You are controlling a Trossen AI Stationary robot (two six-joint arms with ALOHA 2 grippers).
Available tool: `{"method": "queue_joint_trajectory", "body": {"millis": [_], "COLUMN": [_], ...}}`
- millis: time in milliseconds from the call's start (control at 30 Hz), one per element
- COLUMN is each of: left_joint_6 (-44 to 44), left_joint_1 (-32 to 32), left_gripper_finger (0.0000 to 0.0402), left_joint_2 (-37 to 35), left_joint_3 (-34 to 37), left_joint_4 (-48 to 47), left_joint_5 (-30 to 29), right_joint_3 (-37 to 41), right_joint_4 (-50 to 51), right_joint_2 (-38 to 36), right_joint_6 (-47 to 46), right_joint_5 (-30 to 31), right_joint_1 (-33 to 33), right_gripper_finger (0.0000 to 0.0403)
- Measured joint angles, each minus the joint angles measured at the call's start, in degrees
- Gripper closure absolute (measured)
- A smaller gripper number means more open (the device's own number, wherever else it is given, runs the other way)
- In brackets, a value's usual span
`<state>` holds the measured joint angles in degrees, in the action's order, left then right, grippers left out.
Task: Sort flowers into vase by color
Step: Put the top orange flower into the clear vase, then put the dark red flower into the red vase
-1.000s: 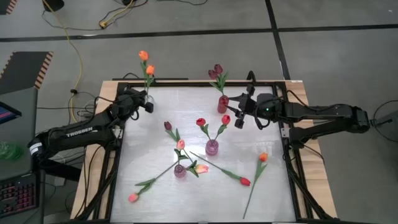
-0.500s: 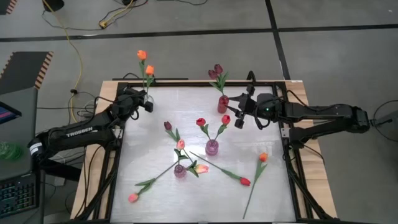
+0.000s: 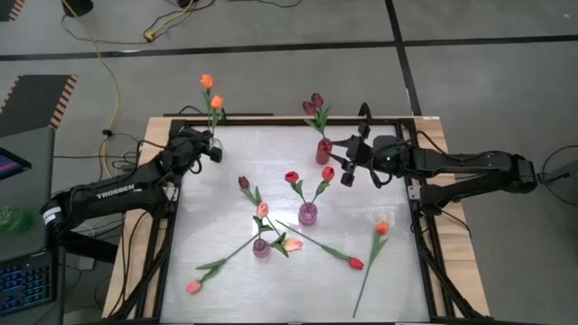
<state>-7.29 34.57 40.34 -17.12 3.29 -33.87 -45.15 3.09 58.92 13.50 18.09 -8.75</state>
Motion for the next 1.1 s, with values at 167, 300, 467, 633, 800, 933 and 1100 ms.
{"method": "queue_joint_trajectory", "body": {"millis": [167,300,467,633,800,933,1100], "left_joint_6": [-0.02,0.63,2.14,2.14,4.60,5.14,5.17], "left_joint_1": [0.02,0.02,0.02,0.02,0.00,-0.35,-1.59], "left_gripper_finger": [0.0318,0.0284,0.0270,0.0270,0.0270,0.0270,0.0270], "left_joint_2": [0.00,0.00,0.00,0.00,-0.55,-2.89,-7.76], "left_joint_3": [0.00,0.00,0.00,0.00,-0.02,-0.02,-0.02], "left_joint_4": [0.00,0.00,0.02,0.02,-0.03,-0.46,-3.87], "left_joint_5": [0.00,0.06,0.15,0.17,0.24,0.36,0.59], "right_joint_3": [0.00,0.00,0.00,0.00,0.00,0.00,0.00], "right_joint_4": [-0.01,0.00,-0.01,-0.01,0.00,0.00,0.11], "right_joint_2": [0.00,0.01,0.01,0.01,0.00,0.00,0.00], "right_joint_6": [0.00,0.00,0.00,0.00,0.00,0.00,-0.02], "right_joint_5": [0.00,-0.01,-0.01,-0.01,-0.01,0.00,0.00], "right_joint_1": [0.00,-0.01,-0.01,-0.02,-0.01,0.02,0.02], "right_gripper_finger": [0.0223,0.0223,0.0223,0.0223,0.0223,0.0223,0.0223]}}
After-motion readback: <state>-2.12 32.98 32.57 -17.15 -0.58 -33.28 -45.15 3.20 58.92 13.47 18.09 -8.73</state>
